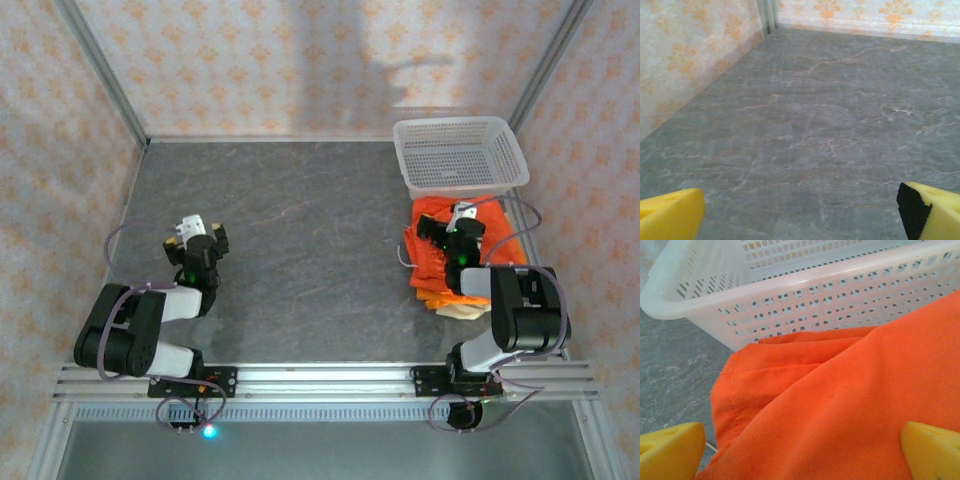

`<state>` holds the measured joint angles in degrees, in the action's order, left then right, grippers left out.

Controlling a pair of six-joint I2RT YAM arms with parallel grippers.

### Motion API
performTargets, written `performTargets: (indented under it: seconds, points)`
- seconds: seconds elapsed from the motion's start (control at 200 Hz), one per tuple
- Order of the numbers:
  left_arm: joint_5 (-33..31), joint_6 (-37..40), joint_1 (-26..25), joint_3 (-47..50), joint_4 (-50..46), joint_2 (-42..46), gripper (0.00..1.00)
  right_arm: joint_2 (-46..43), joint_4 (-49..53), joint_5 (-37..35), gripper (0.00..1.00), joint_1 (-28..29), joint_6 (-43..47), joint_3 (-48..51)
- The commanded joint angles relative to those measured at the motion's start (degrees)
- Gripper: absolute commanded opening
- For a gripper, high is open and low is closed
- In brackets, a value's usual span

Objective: Fold and stack the shorts

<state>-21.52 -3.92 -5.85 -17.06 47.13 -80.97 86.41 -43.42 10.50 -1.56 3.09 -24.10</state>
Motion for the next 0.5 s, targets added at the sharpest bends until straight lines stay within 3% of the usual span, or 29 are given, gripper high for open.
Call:
performTargets:
  seconds: [0.0,0.03,0.075,0.115,0.325,0.495]
  points:
    - [3.7,3.2,0.4,-3.0,3.6,-4.5,1.0,0.7,-2.0,0.1,0.99,-0.1,0.8,0.7]
    - [3.7,3.6,0.4,-3.8,3.5,-5.6,1.0,0.7,-2.0,0.1,0.99,0.0,0.8,0.6]
    - [5.0,2.9,0.5,-6.4,-4.2,-4.3,1.0,0.7,-2.0,0.0,0.99,0.0,0.9,0.6]
    - [5.7,3.4,0.9,-6.0,-0.9,-5.2,1.0,0.8,-2.0,-0.1,0.99,0.0,0.9,0.6]
    - [5.9,2.6,1.3,-6.6,-3.0,-4.7,1.0,0.7,-2.0,-0.5,0.99,0.2,0.9,0.6]
    - [5.5,2.7,1.2,-6.5,-3.0,-4.7,1.0,0.8,-1.2,-5.6,0.99,1.0,-0.2,0.1]
